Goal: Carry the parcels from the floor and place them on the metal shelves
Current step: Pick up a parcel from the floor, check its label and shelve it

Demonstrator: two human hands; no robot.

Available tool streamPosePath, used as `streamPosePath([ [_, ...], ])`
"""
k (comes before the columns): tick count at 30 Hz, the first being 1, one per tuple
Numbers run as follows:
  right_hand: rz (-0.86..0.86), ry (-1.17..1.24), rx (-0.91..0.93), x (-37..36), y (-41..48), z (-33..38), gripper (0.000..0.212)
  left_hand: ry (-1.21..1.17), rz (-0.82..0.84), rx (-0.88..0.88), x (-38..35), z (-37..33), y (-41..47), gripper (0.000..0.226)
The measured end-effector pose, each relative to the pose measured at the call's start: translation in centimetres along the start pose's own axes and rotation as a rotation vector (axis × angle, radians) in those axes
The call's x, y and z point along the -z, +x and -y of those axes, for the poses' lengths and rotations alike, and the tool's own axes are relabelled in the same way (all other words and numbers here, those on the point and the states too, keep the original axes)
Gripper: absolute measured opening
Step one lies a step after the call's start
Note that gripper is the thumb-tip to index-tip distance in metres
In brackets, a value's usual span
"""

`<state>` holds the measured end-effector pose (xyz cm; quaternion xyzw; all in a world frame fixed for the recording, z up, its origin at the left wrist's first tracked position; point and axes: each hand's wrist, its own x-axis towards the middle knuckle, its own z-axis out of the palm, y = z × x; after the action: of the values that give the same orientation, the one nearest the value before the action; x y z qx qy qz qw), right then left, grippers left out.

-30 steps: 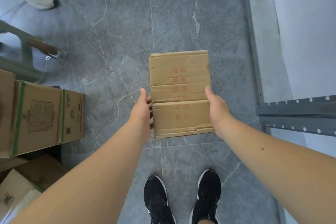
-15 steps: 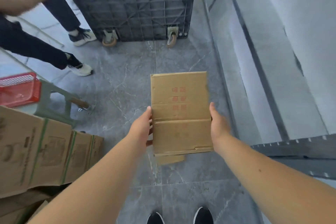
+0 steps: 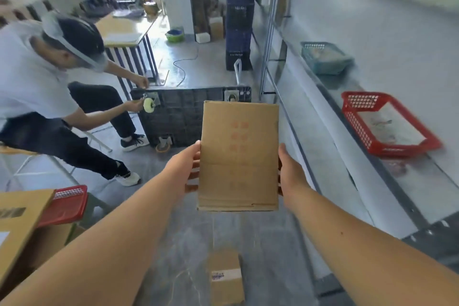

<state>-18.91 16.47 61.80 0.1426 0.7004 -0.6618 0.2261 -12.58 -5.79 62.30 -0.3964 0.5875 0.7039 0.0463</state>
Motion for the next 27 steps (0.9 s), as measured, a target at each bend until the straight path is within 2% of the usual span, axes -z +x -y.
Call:
streamPosePath([
  [7, -0.014, -0.015, 0.110, -0.3, -4.9, 8.0, 0.069, 0.008, 0.037, -0.124, 1.7, -7.3, -5.4, 0.044],
  [14, -0.040, 0.050, 0.194, 0.4, -8.8, 14.1, 0.055, -0.018, 0.090, -0.239, 3.1, -13.2, -10.9, 0.036],
  [21, -0.003, 0.093, 0.339, 0.9, -12.9, 20.2, 0.050, 0.001, -0.018, -0.423, 2.5, -19.3, -16.9, 0.026],
  [27, 0.000, 0.145, 0.379, 1.8, -16.4, 25.6, 0.019, 0.032, -0.015, -0.507, 2.9, -23.7, -22.0, 0.032],
])
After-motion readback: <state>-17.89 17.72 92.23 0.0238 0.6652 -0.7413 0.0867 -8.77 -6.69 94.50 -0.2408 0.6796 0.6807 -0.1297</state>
